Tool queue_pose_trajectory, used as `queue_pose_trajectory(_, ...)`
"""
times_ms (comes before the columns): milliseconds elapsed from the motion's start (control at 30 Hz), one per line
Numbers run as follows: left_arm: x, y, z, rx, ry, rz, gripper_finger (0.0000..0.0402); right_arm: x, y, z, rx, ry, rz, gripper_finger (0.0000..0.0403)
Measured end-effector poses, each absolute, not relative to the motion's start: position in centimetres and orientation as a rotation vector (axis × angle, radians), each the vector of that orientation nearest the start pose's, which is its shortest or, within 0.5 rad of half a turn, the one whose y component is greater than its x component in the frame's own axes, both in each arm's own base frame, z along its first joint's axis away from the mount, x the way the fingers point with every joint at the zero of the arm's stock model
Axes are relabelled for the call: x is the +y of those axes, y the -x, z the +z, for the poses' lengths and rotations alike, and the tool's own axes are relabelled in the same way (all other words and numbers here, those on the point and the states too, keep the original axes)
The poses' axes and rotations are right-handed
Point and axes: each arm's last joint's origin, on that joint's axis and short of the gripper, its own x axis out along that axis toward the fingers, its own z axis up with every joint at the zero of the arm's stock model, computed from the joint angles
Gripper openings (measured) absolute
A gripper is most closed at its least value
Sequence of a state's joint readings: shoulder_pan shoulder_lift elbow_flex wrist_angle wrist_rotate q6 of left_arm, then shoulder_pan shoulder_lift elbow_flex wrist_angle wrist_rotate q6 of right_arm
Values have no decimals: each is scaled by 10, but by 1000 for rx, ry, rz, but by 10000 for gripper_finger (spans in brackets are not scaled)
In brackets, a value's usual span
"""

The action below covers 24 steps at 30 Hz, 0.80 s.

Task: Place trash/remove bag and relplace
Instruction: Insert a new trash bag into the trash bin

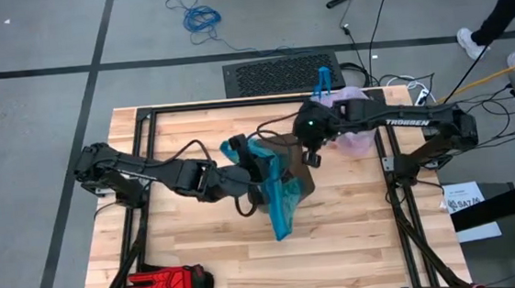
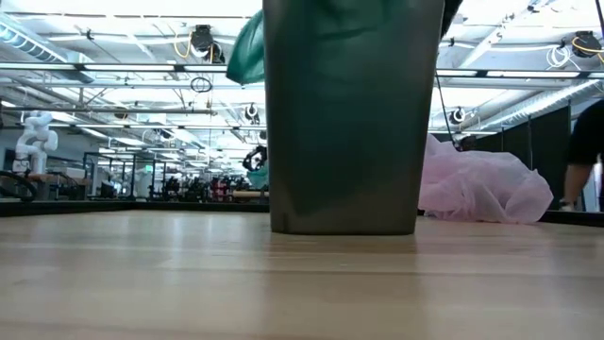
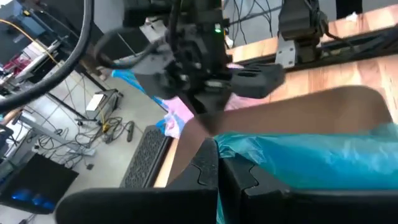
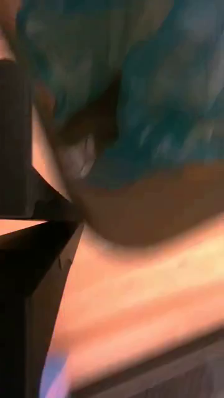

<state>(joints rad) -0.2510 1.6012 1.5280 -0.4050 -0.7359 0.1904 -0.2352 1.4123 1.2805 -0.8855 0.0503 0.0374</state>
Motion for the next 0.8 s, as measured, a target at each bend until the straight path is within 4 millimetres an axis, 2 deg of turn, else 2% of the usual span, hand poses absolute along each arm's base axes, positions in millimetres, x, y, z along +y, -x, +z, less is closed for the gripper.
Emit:
queue_pose_trajectory(167, -69, -350, 367, 474, -413, 436, 0, -55, -282, 284, 929, -193, -169, 0)
queue_pose_trajectory(333, -69, -350, 352, 473, -391, 434, 0, -30, -287, 271, 901, -189, -103, 0)
queue_pose_trajectory(467, -70, -347, 347, 395, -347, 377, 0, -10, -291, 273, 876, -174, -51, 0)
queue_pose_trajectory(567, -68, -344, 356, 300, -330, 304, 0, 1, -290, 275, 864, -156, -17, 0)
queue_pose_trajectory(633, -63, -341, 361, 261, -326, 283, 0, 4, -287, 279, 860, -132, -38, 0)
queue_pose_trajectory(800, -50, -341, 357, 279, -317, 273, 0, 4, -268, 297, 815, -69, -145, 0)
